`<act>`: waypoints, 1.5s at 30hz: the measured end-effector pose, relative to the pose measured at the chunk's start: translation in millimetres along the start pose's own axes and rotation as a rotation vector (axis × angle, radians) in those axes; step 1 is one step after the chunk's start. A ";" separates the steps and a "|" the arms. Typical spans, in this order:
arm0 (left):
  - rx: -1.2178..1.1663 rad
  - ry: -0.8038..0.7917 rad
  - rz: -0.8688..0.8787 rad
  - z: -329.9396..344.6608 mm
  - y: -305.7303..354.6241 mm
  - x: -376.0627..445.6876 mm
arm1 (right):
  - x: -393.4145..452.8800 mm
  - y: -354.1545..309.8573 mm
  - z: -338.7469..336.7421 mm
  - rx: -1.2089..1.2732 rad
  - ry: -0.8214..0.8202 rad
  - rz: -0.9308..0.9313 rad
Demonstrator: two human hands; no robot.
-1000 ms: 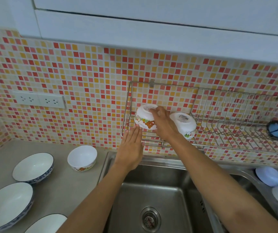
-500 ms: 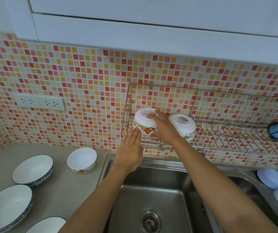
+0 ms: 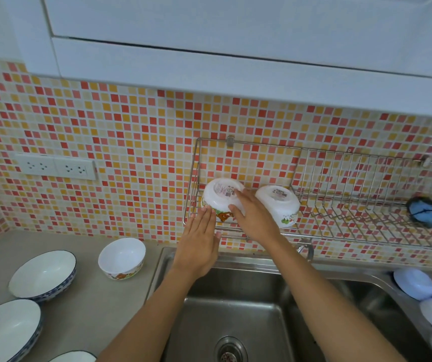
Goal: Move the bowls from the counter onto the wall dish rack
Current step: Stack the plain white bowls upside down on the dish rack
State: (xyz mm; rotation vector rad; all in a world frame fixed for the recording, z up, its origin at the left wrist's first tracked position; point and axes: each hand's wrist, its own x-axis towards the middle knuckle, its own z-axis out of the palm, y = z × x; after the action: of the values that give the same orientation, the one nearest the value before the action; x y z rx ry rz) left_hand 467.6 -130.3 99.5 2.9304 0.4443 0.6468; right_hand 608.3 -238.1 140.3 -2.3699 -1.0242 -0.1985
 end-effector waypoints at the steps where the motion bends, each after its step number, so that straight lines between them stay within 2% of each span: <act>1: 0.001 0.001 -0.002 0.2 0.4 0.4 | -2.2 0.1 1.6 -0.033 -0.034 0.016; 8: -0.024 -0.014 -0.005 -0.2 0.7 0.6 | -2.0 -0.5 2.5 -0.094 -0.188 0.013; 10: -0.023 -0.015 0.001 0.3 0.4 0.3 | -4.8 -2.3 0.2 -0.063 -0.124 -0.008; 13: -0.041 -0.037 0.000 -3.0 2.1 0.4 | -10.8 0.0 -4.7 -0.098 0.099 -0.037; 16: -0.061 -0.050 0.004 -9.1 5.2 10.5 | -20.9 13.6 -6.2 -0.219 0.178 0.167; 19: -0.095 -0.042 -0.006 -14.9 8.4 35.3 | -23.6 20.4 -7.8 -0.262 0.108 0.330; 24: -0.118 -0.146 -0.033 -17.1 1.9 82.1 | -15.6 18.0 -11.4 -0.195 -0.007 0.434; 31: -0.244 -0.264 -0.036 -12.7 -8.8 111.4 | -16.0 23.3 -16.3 -0.132 0.016 0.393; 38: -0.203 -0.189 -0.057 -5.4 -9.1 120.7 | -14.6 25.5 -12.3 -0.147 0.027 0.393; 42: -0.161 -0.220 -0.052 -8.1 -13.1 126.9 | -14.6 24.1 -11.6 -0.174 0.042 0.392; 44: -0.139 -0.233 -0.043 -13.4 -11.0 123.6 | -19.3 22.2 -12.9 -0.178 0.143 0.330; 45: -0.153 -0.212 -0.030 -18.8 -8.9 117.5 | -24.7 21.3 -12.8 -0.145 0.246 0.258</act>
State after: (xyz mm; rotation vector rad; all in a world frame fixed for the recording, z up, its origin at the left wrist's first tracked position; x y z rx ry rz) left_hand 559.1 -85.3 161.4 2.8008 0.3956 0.3434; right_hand 607.1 -272.4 133.7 -2.5022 -0.6019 -0.4676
